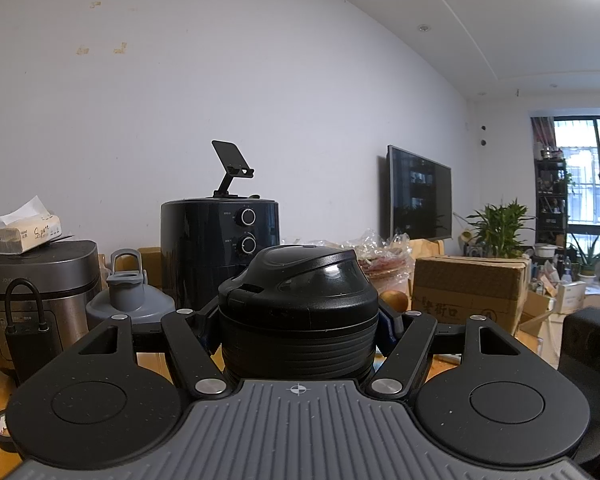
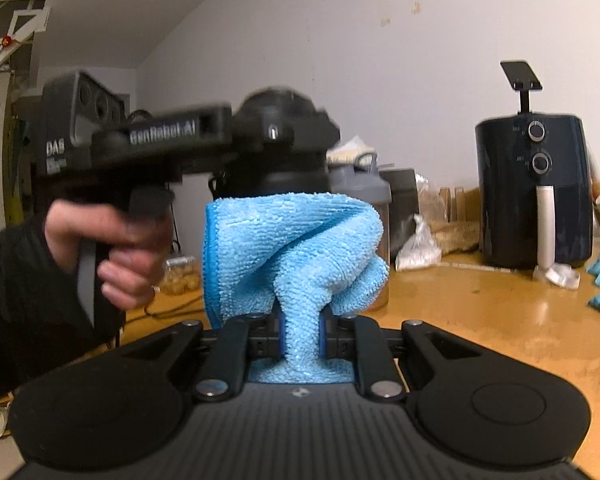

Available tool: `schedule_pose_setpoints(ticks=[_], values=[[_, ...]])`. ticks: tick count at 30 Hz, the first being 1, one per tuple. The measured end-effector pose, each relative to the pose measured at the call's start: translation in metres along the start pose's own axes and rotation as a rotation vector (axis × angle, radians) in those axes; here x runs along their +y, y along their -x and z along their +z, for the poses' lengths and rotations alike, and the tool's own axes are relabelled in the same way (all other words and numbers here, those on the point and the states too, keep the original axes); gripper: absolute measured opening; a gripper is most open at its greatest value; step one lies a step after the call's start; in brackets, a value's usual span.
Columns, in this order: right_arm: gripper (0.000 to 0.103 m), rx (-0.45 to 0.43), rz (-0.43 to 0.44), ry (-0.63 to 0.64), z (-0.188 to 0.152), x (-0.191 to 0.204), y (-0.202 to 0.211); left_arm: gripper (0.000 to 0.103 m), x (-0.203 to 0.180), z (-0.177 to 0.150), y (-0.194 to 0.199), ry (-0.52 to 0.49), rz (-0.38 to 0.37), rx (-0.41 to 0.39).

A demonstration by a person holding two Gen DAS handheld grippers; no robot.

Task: Clean container
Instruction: 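Rub the blue towel around the bottle body with the right gripper while the left holds it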

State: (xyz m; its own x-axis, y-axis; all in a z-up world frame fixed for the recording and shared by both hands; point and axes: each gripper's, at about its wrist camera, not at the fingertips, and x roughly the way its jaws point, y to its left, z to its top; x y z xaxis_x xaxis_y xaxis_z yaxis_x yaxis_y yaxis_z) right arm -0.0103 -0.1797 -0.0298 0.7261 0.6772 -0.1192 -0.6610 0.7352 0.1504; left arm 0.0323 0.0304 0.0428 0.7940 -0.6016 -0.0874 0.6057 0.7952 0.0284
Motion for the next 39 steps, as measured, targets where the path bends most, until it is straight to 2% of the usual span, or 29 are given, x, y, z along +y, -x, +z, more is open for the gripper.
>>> schedule_pose_setpoints(ticks=[14,29,39], values=[[0.008,-0.103,0.008,-0.008,0.030,0.008,0.013,0.068,0.002,0.003,-0.001,0.000,0.004,0.005],[0.008,-0.102,0.011,-0.010,0.030,0.005,0.011,0.068,0.004,0.003,-0.002,-0.002,0.003,0.003],[0.007,-0.098,0.003,-0.017,0.023,0.003,0.025,0.068,0.003,0.003,-0.003,-0.005,0.003,0.004]])
